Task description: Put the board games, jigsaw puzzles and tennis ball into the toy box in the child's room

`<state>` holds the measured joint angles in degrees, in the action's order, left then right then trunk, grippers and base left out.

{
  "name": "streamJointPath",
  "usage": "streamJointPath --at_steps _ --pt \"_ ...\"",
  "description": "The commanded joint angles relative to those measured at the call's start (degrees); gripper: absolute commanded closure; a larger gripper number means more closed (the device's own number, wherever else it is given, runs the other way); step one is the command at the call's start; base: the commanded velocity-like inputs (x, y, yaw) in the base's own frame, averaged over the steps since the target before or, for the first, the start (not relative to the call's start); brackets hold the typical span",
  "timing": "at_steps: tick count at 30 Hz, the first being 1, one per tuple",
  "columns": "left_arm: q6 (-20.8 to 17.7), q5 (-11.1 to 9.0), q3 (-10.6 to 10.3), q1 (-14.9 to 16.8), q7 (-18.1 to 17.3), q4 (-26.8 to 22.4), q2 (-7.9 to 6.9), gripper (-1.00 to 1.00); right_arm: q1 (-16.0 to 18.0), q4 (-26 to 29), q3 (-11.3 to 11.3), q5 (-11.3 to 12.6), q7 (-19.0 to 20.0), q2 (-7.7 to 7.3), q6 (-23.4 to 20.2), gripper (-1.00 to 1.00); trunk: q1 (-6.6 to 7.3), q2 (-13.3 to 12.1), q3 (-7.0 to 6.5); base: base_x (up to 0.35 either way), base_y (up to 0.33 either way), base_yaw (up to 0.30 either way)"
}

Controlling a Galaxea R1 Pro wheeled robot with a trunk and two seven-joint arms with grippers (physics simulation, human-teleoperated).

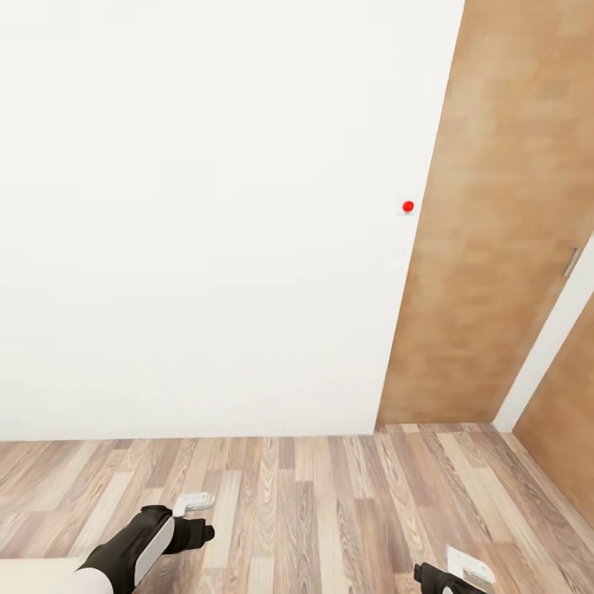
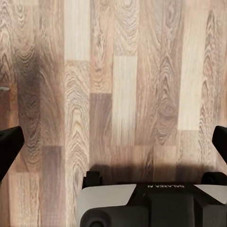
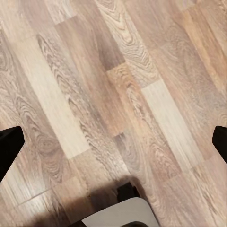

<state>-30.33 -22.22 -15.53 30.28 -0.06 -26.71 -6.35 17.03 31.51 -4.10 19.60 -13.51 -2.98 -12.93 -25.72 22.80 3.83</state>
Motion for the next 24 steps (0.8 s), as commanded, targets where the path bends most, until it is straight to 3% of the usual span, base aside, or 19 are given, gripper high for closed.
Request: streamJointPath --at_steps 1,10,24 --pt "-0.1 -0.1 -0.3 0.0 0.0 -0.1 -0.06 -1.00 0.0 0.1 0.1 0.5 -0.3 -0.01 -0.2 -1.00 -0.06 0.1 0.13 0.261 0.000 0.000" --pt "0.5 -0.1 -0.4 0.0 0.3 -0.1 0.18 -1.00 0.0 0.1 0.1 0.5 -0.3 0.01 -0.2 -1.00 -0.06 0.1 0.14 0.214 0.000 0.068" --pt "0.5 -0.1 -0.4 0.0 0.3 -0.1 0.37 -1.00 0.0 0.1 0.1 0.4 -0.3 0.08 -0.2 -1.00 -0.06 0.1 0.14 0.019 -0.084 0.269"
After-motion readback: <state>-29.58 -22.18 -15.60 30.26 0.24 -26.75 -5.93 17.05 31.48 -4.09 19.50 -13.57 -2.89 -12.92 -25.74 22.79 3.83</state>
